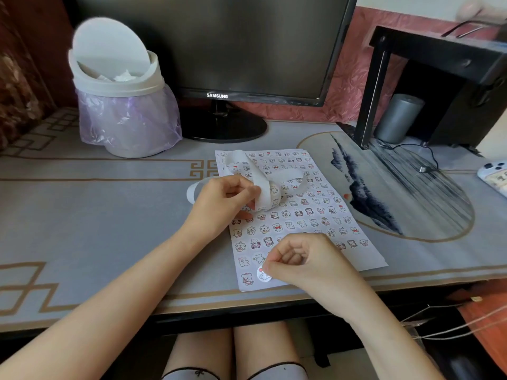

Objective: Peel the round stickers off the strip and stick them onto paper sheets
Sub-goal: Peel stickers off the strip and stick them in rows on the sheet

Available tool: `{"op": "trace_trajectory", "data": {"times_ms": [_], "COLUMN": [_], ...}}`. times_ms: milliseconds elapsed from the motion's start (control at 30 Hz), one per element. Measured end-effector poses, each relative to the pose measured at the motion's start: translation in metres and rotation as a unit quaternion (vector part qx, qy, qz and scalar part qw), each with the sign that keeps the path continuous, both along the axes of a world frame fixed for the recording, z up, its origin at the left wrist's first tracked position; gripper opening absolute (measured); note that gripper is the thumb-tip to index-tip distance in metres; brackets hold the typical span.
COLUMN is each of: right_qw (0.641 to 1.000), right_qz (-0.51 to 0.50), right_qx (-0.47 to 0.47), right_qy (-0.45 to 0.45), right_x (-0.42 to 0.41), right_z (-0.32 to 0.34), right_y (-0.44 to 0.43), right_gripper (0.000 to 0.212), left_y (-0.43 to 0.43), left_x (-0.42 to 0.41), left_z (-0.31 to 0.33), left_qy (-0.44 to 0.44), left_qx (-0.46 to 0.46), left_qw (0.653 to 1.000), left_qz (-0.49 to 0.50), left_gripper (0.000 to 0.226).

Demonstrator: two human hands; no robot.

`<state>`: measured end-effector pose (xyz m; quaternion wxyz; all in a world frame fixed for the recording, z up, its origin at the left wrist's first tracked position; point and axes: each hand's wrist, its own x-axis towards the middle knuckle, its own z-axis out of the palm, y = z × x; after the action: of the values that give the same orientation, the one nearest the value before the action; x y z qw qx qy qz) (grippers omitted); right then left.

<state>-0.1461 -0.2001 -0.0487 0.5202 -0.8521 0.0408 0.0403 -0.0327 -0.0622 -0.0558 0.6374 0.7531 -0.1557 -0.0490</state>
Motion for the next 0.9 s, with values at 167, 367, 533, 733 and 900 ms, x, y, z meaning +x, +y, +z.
{"op": "trace_trajectory", "data": {"times_ms": [167,367,533,733,900], "right_qw": [1.0,0.999,0.999,0.997,0.995], "right_qz": [-0.007,-0.012,-0.017,-0.016,-0.008], "right_qx": [-0.017,-0.03,-0.045,-0.074,-0.089], "right_qy": [-0.007,-0.013,-0.024,-0.032,-0.037], "right_x": [-0.0022,-0.0027,-0.0029,-0.0046,-0.0043], "right_z": [-0.0009,-0.0026,-0.0044,-0.0059,-0.0067], "right_y": [0.0011,0.0013,0.0025,0.0036,0.0024], "right_gripper": [0.01,0.008,0.009,0.011,0.012], "left_y": [0.0003,0.0009,0.0007,0.0008,0.0009], "left_x": [0.0009,0.0015,0.0011,0.0009,-0.0009], "left_z": [-0.0007,-0.0015,-0.001,-0.0006,0.0007], "left_qy": [0.001,0.002,0.003,-0.002,-0.009], "left_qx": [0.0,0.005,0.004,0.01,0.014], "left_qw": [1.0,1.0,1.0,1.0,1.0], "left_qz": [-0.001,-0.001,-0.003,-0.005,-0.002], "left_gripper": [0.016,0.015,0.015,0.014,0.016]}}
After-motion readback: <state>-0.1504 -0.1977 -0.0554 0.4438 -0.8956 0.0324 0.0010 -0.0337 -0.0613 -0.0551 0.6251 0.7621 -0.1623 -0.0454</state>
